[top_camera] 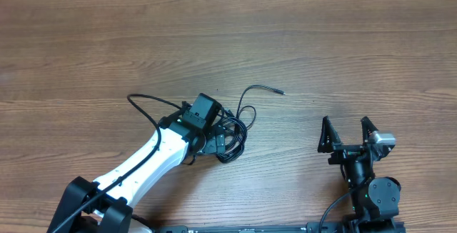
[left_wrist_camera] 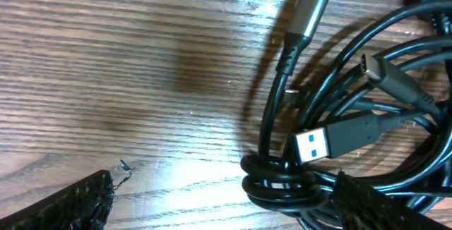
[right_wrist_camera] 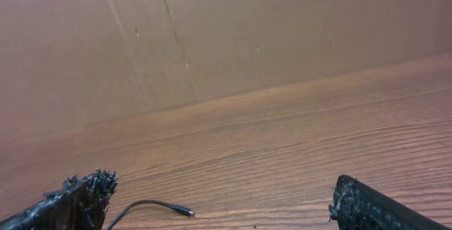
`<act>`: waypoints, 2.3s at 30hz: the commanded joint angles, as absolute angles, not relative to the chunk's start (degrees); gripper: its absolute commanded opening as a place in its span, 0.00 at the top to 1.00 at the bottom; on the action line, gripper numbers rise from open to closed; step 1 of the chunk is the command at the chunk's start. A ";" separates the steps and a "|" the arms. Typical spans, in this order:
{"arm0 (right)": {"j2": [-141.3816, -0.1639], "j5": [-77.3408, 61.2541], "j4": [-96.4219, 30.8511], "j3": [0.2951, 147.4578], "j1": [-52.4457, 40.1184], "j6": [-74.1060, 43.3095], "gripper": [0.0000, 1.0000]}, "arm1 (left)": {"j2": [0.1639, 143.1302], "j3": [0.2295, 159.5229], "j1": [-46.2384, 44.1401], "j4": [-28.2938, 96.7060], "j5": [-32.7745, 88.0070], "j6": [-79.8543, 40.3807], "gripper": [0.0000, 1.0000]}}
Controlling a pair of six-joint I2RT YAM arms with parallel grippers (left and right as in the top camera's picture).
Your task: Untangle cables
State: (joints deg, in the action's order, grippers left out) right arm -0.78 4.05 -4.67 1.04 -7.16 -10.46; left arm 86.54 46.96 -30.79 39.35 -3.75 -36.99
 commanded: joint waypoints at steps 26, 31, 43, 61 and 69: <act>-0.16 4.56 -4.43 0.47 -7.03 -10.20 0.00 | 86.91 42.35 -34.26 32.86 -6.59 -46.57 0.01; -0.16 4.56 -4.43 0.47 -7.03 -10.20 0.00 | 86.91 42.35 -34.20 32.51 -6.59 -46.52 0.00; -0.16 4.56 -4.43 0.47 -7.03 -10.20 0.00 | 86.91 42.35 -34.06 31.27 -6.55 -46.50 0.01; -0.16 4.56 -4.43 0.47 -7.03 -10.20 0.00 | 86.89 42.35 -34.06 31.27 -6.39 -46.50 0.00; -0.16 4.56 -4.43 0.47 -7.03 -10.20 0.00 | 86.91 42.35 -34.06 31.24 -6.42 -46.52 0.00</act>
State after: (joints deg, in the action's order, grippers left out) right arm -0.78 4.03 -4.67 1.04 -7.16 -10.48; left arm 86.54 42.65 -33.78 31.44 -5.45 -45.15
